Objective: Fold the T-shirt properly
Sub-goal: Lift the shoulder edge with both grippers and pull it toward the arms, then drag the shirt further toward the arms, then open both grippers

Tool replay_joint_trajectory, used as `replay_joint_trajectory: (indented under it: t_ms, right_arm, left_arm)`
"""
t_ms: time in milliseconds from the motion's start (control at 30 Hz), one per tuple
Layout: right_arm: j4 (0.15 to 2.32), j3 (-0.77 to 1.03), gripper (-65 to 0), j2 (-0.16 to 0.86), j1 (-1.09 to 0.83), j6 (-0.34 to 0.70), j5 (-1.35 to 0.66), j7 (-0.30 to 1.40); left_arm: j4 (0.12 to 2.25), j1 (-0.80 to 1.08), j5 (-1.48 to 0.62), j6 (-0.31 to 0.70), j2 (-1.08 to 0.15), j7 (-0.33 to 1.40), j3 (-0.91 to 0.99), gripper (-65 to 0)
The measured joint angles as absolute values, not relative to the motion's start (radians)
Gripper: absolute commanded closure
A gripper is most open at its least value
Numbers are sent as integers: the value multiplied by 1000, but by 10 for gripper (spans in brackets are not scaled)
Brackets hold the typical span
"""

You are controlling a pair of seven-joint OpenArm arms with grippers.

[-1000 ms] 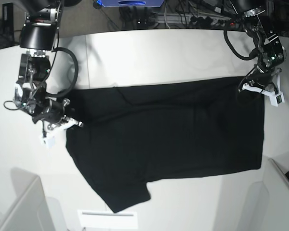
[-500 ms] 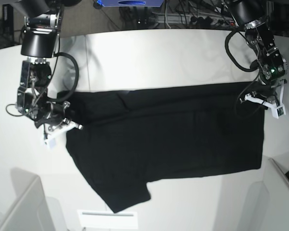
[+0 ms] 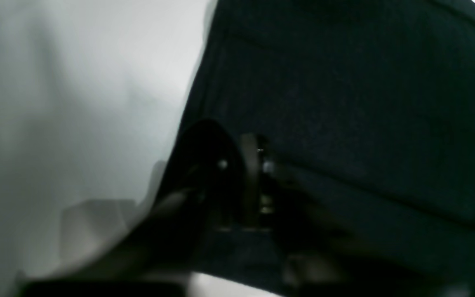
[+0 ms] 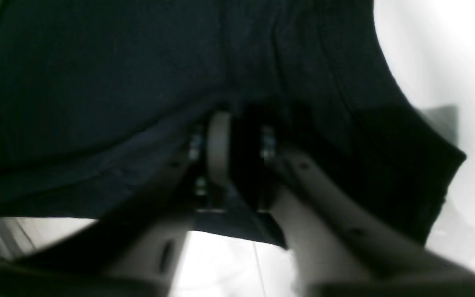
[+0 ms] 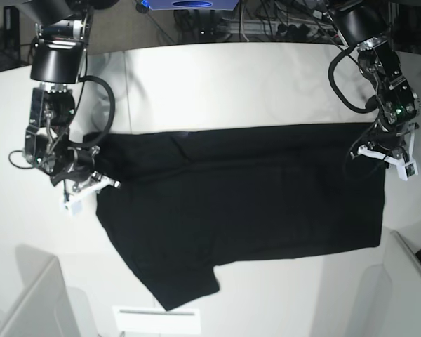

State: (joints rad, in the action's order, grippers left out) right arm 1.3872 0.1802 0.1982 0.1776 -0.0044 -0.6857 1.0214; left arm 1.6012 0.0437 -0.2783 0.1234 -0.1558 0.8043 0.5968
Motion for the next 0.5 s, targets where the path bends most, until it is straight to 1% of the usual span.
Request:
replay_joint_trajectory:
  t_ms: [33, 100, 167, 200, 233, 267, 300, 333, 367, 433, 500]
  right_arm:
    - [1388, 181, -215, 200, 176, -4, -687, 1017]
    - [1388, 186, -249, 202, 175, -4, -685, 1015]
    - [1421, 223, -249, 197, 157, -4, -684, 1015]
    - [1448, 255, -249, 192, 144, -6, -686, 1015]
    - [1486, 290, -254, 187, 123, -17, -685, 999]
    - [1532, 333, -258, 174, 96, -54, -683, 961]
    - [1576, 370, -264, 160, 67, -121, -686, 923]
    - [1625, 391, -288, 152, 34, -173, -677, 906]
    - [1676, 400, -324, 150, -10, -202, -676, 892]
    - [1758, 403, -387, 145, -88, -210, -692, 866]
    - [1819, 409, -434, 106, -148, -210, -699, 842]
  left_arm:
    - [1601, 41, -278, 120, -156, 805, 598, -253]
    - [1601, 27, -278, 120, -160, 805, 601, -367]
    - [1601, 16, -291, 125, -179, 804, 601, -438]
    - [1606, 12, -292, 124, -183, 801, 607, -461]
    - [1621, 12, -293, 125, -181, 805, 632, -476]
    - [1645, 17, -304, 131, -174, 809, 675, -482]
    - [1671, 23, -327, 130, -166, 809, 729, -479]
    - [1696, 38, -356, 128, -156, 800, 782, -481]
    - [1716, 57, -400, 122, -143, 793, 830, -481]
    - [1723, 112, -504, 124, -120, 801, 894, -481]
    - [1705, 182, -593, 117, -105, 802, 910, -481]
